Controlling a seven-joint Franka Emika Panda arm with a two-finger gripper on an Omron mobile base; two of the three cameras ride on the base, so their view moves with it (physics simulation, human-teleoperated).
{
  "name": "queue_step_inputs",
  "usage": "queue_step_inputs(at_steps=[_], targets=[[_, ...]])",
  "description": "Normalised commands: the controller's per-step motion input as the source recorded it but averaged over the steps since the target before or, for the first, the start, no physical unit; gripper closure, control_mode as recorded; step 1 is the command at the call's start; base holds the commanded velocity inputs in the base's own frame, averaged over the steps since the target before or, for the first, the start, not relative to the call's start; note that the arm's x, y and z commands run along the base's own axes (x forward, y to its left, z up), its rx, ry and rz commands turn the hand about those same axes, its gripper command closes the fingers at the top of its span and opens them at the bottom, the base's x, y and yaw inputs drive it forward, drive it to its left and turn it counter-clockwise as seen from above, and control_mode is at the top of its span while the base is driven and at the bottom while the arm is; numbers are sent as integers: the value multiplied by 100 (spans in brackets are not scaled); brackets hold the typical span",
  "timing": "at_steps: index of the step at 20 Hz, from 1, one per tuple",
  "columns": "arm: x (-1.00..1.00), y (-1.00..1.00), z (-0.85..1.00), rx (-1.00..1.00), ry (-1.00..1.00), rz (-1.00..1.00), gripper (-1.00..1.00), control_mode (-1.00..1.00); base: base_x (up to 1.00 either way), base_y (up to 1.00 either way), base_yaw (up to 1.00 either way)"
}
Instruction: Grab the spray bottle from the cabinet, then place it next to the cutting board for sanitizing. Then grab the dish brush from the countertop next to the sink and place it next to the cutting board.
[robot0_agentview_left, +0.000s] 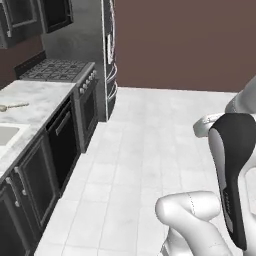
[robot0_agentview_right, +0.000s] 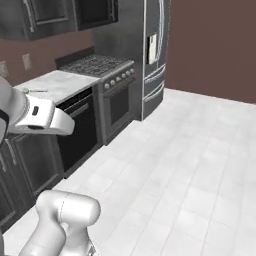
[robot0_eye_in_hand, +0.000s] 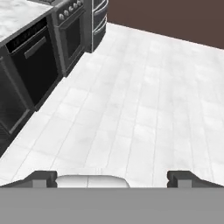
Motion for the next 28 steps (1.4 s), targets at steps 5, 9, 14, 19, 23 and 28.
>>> queue_step_inputs(at_steps=[5, 9, 14, 19, 23, 28], targets=[[0, 0, 0, 0, 0, 0, -100, 100, 86, -39, 77], [0, 0, 0, 0, 0, 0, -100, 100, 100, -55, 70], [0, 0, 0, 0, 0, 0, -100, 100, 100, -47, 73], [0, 0, 0, 0, 0, 0, -100, 100, 100, -41, 75], [0, 0, 0, 0, 0, 0, -100, 100, 100, -48, 72], [0, 0, 0, 0, 0, 0, -100, 100, 96, -71, 65]])
